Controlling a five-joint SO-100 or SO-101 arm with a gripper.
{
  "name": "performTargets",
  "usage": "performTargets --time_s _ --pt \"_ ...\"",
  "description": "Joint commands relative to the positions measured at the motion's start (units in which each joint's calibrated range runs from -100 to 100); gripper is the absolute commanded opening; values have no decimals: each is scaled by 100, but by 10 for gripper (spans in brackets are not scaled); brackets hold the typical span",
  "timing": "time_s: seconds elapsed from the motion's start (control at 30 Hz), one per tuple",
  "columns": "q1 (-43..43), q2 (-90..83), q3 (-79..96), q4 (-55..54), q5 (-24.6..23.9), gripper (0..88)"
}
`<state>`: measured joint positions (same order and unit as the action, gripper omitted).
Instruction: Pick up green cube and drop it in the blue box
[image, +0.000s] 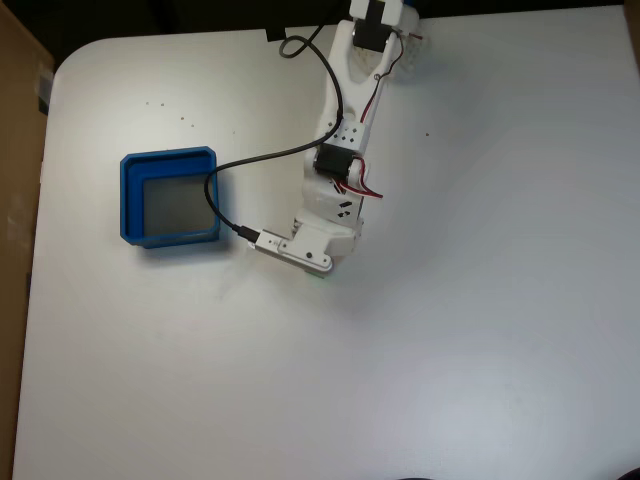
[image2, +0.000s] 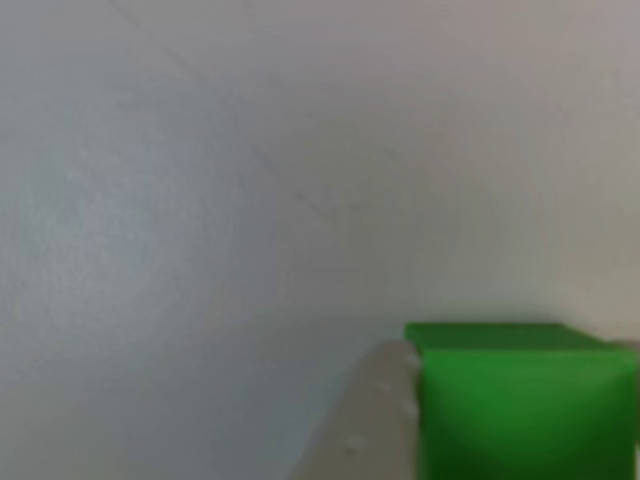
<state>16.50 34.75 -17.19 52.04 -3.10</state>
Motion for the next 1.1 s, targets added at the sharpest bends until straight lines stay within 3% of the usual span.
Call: performTargets --time_s 0.0,0.7,1.07 --pt "62 -169 -296 90 5 14" --pt "958 -2560 -259 115 -15 14" --pt "1825 -2727 -259 107 -24 15"
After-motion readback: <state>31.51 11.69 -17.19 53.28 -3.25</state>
